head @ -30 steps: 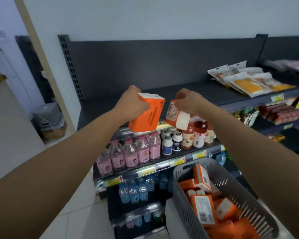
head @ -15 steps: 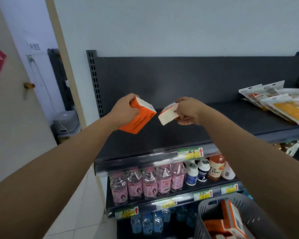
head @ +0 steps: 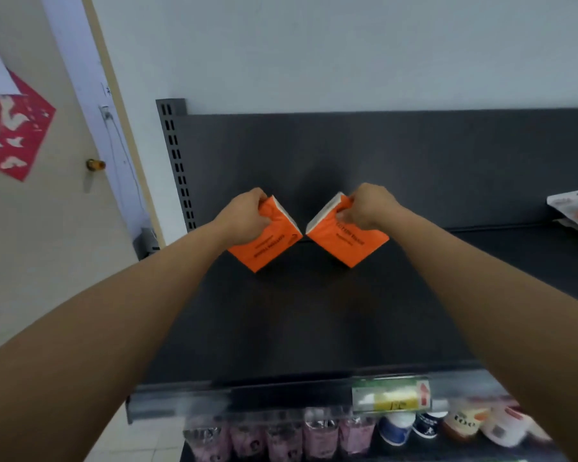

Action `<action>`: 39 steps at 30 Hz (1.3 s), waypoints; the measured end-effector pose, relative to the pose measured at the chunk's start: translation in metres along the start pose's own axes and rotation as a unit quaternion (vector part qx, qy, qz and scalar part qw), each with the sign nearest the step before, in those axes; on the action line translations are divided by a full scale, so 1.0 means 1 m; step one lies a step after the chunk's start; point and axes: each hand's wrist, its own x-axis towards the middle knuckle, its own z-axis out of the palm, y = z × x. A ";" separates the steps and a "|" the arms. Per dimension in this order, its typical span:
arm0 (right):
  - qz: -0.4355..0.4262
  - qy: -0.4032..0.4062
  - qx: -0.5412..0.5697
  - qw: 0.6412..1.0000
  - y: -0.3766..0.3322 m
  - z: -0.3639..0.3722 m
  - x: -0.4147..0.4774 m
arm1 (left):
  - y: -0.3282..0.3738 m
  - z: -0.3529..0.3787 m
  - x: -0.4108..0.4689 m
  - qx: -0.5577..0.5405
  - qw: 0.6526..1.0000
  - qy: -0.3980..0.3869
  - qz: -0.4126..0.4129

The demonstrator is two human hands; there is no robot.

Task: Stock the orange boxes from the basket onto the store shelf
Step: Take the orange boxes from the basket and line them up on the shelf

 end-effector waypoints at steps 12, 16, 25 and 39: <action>-0.066 0.011 -0.133 0.989 -0.036 0.023 0.039 | -0.023 0.016 0.042 0.099 0.994 -0.038 -0.006; -0.101 -0.007 -0.137 0.985 -0.046 0.037 0.051 | -0.035 0.019 0.046 0.129 0.991 -0.030 -0.001; -0.144 0.006 -0.120 0.982 -0.054 0.056 0.074 | -0.059 0.019 0.056 0.148 0.989 0.006 -0.001; -0.184 0.065 -0.082 0.977 -0.068 0.070 0.077 | -0.066 0.025 0.061 0.143 0.988 0.050 0.020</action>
